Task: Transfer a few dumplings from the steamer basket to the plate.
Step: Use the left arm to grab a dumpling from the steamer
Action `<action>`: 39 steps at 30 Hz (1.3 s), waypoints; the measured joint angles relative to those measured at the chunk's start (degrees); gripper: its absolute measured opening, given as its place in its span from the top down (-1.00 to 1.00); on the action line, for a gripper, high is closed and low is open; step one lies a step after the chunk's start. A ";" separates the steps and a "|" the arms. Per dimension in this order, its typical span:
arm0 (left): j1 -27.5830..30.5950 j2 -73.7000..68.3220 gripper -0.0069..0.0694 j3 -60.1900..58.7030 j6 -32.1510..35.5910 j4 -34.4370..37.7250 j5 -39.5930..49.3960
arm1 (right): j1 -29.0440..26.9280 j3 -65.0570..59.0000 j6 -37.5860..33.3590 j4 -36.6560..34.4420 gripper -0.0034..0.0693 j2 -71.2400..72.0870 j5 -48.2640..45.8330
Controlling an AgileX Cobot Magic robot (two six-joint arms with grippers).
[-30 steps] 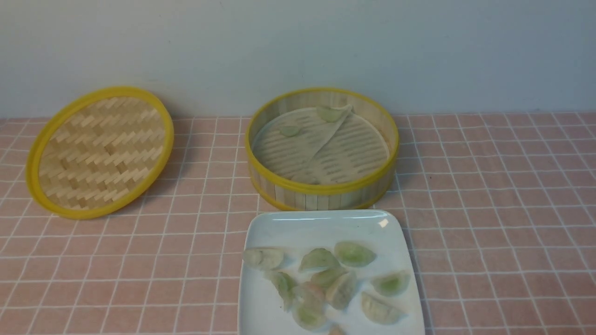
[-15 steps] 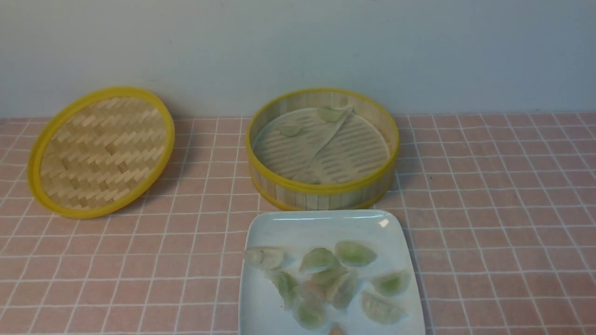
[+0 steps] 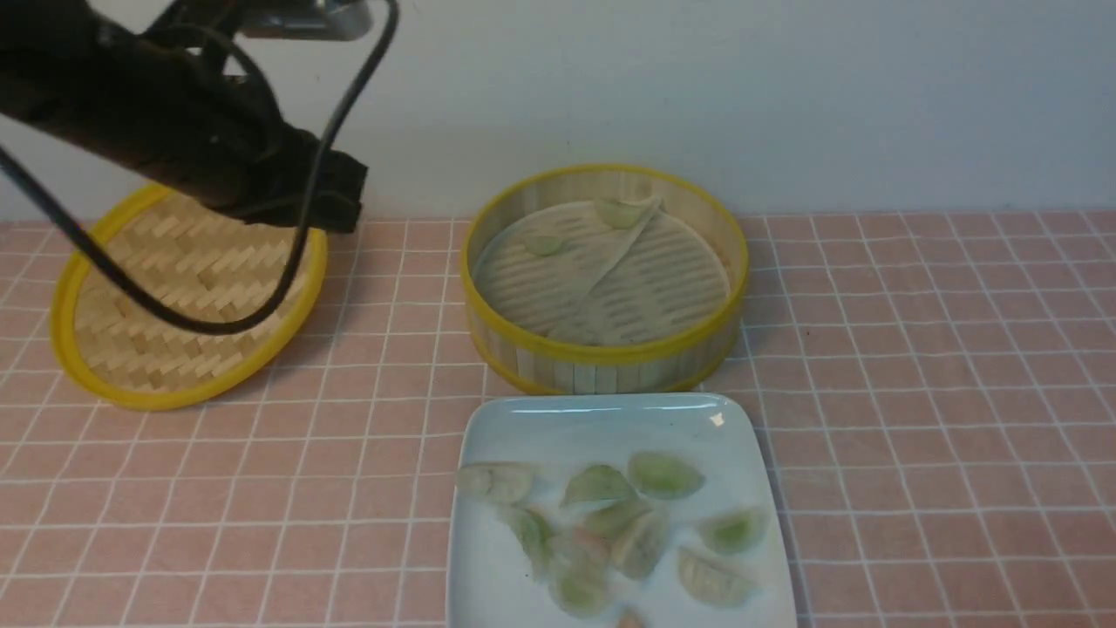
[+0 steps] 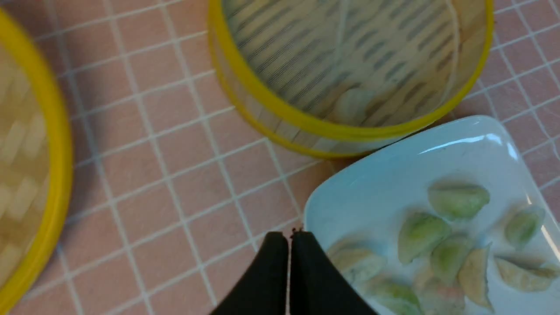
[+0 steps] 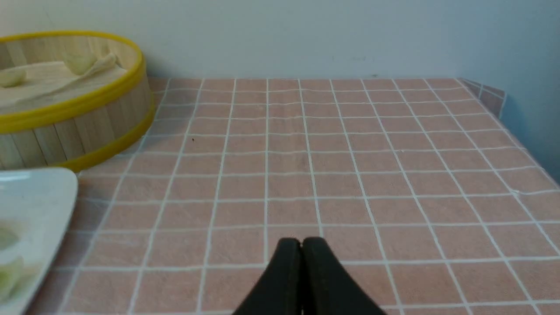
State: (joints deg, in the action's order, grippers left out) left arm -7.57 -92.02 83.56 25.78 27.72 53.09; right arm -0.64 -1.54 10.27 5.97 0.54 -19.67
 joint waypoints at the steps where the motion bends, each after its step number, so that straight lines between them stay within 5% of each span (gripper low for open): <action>1: -1.26 -2.87 0.83 3.02 1.03 0.69 0.52 | 0.00 -0.16 1.39 -2.73 0.94 0.00 3.67; 9: -4.15 -16.09 0.83 18.49 5.35 -0.61 3.42 | 0.00 -0.16 9.66 -18.06 0.94 0.00 25.15; 14: -4.15 -22.46 0.83 24.10 8.14 -0.63 1.36 | 0.00 -0.16 9.83 -20.88 0.94 0.00 26.42; 19: -4.40 -30.91 0.70 33.07 8.86 -0.32 -0.94 | 1.91 9.07 12.96 -24.48 0.94 -4.28 7.28; 28: -7.55 -42.42 0.24 45.41 8.99 -1.92 -1.33 | 6.37 42.02 -6.77 -22.01 0.94 -35.48 -35.12; 39: -9.35 -50.45 -0.19 46.39 13.03 -3.98 -11.16 | 6.43 51.91 -14.70 -25.74 0.94 -47.62 -42.90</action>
State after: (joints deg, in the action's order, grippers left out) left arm -16.93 -142.47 129.95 38.81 23.74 41.93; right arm 5.79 50.36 -4.43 -19.77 -47.08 -62.57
